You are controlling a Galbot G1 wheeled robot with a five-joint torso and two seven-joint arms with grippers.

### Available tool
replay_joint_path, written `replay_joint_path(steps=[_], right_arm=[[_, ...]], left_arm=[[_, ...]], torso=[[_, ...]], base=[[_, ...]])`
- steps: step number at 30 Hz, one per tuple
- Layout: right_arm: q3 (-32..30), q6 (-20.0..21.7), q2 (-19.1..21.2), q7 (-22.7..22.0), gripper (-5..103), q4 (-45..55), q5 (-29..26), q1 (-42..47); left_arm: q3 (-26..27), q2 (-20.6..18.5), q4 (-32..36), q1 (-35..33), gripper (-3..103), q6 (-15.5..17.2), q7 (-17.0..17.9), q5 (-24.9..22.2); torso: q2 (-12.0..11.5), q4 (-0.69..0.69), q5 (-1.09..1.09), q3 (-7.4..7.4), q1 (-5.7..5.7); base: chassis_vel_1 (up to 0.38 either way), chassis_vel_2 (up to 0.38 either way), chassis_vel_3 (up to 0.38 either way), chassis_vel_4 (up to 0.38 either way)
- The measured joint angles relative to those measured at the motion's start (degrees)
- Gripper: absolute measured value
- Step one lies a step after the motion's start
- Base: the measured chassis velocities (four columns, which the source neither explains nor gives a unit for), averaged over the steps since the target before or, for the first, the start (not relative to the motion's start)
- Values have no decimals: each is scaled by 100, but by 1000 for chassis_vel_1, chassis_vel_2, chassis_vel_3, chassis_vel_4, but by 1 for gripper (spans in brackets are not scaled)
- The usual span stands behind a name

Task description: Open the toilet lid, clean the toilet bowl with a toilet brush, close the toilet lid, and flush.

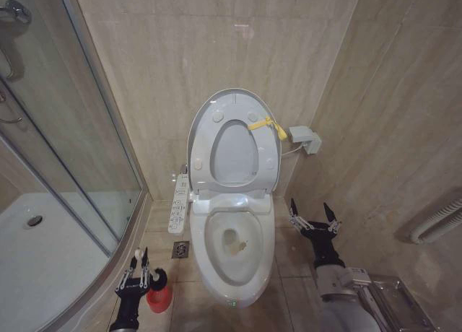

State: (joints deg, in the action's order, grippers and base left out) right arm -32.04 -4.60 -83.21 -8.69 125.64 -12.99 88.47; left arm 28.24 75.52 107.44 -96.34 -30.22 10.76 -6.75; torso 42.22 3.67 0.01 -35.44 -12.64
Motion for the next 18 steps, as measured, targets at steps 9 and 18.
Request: replay_joint_path(steps=[9, 18], right_arm=[[0, 0, 0, 0, 100, 0, 0, 0], [0, 0, 0, 0, 100, 0, 0, -1]], left_arm=[[-167, -53, 1407, -743, 22, 277, 495, 490], [-206, -144, 2615, -988, 22, 583, 647, 589]], torso=[[0, -2, -1, 0, 0], [0, -1, -1, 0, 0]], base=[[0, 0, 0, 0], [0, 0, 0, 0]])
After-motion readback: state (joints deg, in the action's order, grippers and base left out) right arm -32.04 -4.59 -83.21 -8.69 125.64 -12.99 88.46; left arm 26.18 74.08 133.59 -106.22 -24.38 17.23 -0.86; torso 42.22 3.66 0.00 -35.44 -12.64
